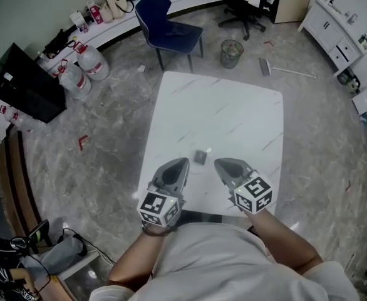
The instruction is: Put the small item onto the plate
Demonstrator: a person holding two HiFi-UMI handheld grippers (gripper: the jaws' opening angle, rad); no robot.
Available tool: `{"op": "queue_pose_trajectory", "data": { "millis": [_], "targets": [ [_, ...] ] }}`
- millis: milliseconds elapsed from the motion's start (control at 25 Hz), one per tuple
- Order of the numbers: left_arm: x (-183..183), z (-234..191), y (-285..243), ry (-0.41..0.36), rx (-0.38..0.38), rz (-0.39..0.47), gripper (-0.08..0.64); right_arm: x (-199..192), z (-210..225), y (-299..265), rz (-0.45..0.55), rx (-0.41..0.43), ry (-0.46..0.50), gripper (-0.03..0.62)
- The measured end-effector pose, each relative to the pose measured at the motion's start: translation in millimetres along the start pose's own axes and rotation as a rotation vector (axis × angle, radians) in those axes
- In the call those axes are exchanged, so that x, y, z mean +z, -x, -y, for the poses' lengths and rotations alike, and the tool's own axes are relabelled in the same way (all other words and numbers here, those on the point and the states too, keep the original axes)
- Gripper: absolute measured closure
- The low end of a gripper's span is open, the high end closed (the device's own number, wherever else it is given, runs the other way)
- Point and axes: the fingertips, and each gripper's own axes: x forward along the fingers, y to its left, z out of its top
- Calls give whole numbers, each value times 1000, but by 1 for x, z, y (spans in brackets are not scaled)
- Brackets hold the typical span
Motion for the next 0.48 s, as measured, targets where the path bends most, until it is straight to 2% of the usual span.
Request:
{"op": "queue_pose_trajectory", "data": {
  "millis": [120,320,480],
  "targets": [
    [44,62,23,-39,5,59,554,53,-33,66,148,13,130,591],
    [108,147,63,-125,-2,164,554,121,-89,160,378,36,217,591],
    [137,202,87,-173,5,236,554,149,-125,221,471,62,298,591]
  ]
}}
